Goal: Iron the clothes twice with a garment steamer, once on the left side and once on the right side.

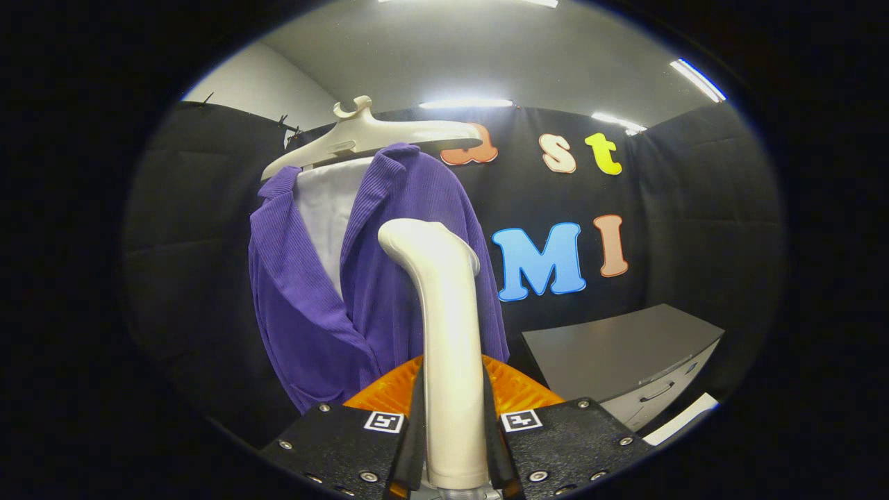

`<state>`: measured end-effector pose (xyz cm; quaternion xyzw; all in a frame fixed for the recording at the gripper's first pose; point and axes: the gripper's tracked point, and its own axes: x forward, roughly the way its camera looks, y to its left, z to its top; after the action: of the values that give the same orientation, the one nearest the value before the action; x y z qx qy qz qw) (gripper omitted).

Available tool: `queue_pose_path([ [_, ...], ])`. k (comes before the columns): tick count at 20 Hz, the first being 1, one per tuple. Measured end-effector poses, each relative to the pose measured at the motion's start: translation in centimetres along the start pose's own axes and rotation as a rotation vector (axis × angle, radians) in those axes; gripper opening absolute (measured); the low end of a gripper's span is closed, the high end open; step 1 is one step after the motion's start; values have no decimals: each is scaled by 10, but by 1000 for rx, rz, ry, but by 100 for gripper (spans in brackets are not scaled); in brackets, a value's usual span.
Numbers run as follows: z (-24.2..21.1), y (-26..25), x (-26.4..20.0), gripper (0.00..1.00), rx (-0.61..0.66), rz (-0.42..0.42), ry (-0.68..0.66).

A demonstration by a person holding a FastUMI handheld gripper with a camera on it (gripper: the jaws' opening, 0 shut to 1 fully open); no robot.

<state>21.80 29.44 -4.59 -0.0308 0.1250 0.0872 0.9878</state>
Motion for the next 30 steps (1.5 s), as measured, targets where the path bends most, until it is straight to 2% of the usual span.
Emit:
queue_pose_path([
  [18, -140, -7, -5, 36, -10, 19, 253],
  [30, -217, -9, -7, 37, -52, 27, 400],
])
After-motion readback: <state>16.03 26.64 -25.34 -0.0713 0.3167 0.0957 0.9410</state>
